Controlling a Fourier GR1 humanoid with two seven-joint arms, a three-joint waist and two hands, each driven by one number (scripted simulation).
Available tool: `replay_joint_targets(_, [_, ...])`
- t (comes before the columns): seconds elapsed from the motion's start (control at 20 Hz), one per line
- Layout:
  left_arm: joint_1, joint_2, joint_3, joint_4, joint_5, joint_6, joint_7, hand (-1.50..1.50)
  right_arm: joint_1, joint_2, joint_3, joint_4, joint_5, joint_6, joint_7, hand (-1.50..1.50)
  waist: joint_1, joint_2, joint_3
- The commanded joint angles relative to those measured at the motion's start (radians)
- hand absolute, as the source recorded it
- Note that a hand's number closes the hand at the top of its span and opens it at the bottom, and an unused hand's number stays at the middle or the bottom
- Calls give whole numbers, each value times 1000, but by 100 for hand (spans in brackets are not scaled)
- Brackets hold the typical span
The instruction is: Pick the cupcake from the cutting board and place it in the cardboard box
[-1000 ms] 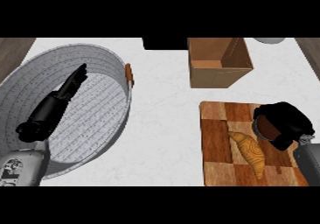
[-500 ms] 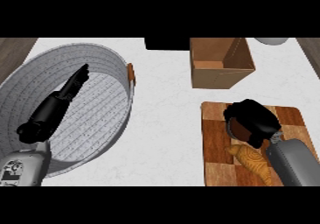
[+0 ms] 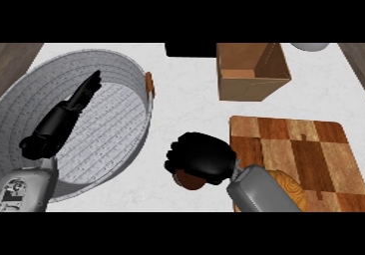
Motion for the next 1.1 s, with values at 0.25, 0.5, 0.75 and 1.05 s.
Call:
replay_joint_targets(0.25, [0,2,24,9,8,-3,-1,0,-13,44,-145,-345,-197,186,179,150,-24,-1,1])
replay_joint_targets(0.5, [16,6,15,8,-11,-3,-37,0,-111,45,-264,-275,-359,126,445,150,-7,4,1])
replay_joint_targets(0.75, [5,-16,10,40,-5,-6,-56,0,-310,43,-460,-119,-386,133,493,150,-5,7,1])
replay_joint_targets(1.05, [-40,-17,5,28,-15,-10,-1,0,-497,-53,-583,196,-382,41,399,150,3,9,1])
